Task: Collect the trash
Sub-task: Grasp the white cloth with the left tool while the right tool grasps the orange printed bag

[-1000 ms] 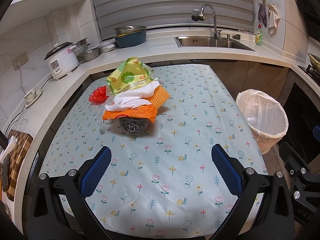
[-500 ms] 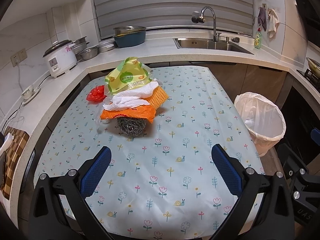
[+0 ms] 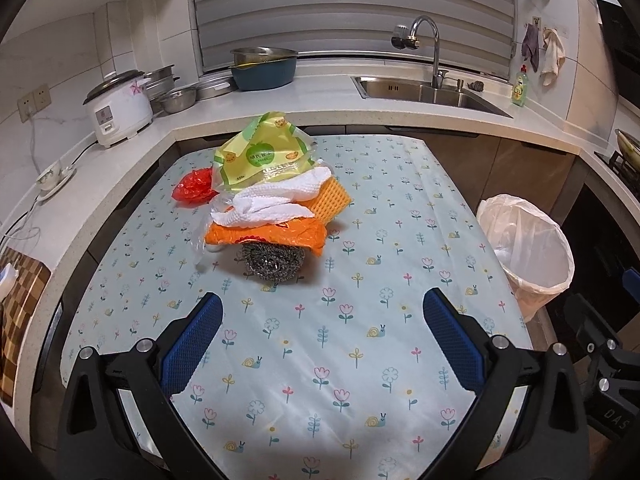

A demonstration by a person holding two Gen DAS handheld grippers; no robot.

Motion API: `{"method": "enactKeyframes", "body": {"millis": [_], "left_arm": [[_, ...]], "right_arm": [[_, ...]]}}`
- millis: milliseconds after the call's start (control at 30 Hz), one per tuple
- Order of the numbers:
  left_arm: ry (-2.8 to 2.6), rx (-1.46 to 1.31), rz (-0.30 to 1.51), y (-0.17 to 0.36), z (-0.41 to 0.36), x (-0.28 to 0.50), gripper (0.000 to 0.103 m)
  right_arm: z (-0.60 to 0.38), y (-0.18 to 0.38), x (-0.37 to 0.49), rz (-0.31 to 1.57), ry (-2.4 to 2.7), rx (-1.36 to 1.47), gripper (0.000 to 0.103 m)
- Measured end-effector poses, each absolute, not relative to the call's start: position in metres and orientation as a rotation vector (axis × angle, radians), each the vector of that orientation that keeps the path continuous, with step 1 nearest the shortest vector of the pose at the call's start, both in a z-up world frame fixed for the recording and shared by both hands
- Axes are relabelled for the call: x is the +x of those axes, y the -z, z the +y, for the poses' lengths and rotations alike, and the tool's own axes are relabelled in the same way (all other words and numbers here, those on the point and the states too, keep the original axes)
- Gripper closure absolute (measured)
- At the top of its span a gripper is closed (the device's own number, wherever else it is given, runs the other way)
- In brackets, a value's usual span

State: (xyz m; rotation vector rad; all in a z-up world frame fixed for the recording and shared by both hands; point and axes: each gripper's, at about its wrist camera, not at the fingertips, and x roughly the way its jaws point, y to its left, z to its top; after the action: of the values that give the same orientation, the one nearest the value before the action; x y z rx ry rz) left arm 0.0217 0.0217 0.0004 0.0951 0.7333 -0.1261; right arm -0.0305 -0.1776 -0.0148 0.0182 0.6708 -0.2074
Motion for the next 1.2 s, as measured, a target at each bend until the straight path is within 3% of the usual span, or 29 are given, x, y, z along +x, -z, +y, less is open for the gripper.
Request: {"method": "enactKeyframes", "body": {"millis": [300,767,967,1067,1133,1200], "left_arm": [[0.1,0.062,0.691,-0.003,0.055,0.064,0.007],[0.131,0.048,0.778,0.025,0.092,0.166,0.011],[0.195,0.044,0.849,0.047,0.093,0.193,0.037],[0.24,0.053,0.867,0.053,0.091,0.197,0.066],[0.267,0.046,0.876,0.054,0.091,0.197,0.094],[0.292,0.031,0.864,0.05,0.092,0.196,0.098]], "right_arm": [[-0.161,0.017,-0.004,0.665,0.216,0.024,0.007],[-0.127,0.034,0.056,0.697,0.213,0.025,0.007],[-0.111,0.039,0.076,0.707,0.199,0.011,0.007],[-0.102,0.042,0.083,0.715,0.187,0.007,0.007],[-0.097,0.044,0.086,0.72,0.177,0.004,0.007],[-0.091,0.044,0.089,0.722,0.167,-0.001,0.007]]}}
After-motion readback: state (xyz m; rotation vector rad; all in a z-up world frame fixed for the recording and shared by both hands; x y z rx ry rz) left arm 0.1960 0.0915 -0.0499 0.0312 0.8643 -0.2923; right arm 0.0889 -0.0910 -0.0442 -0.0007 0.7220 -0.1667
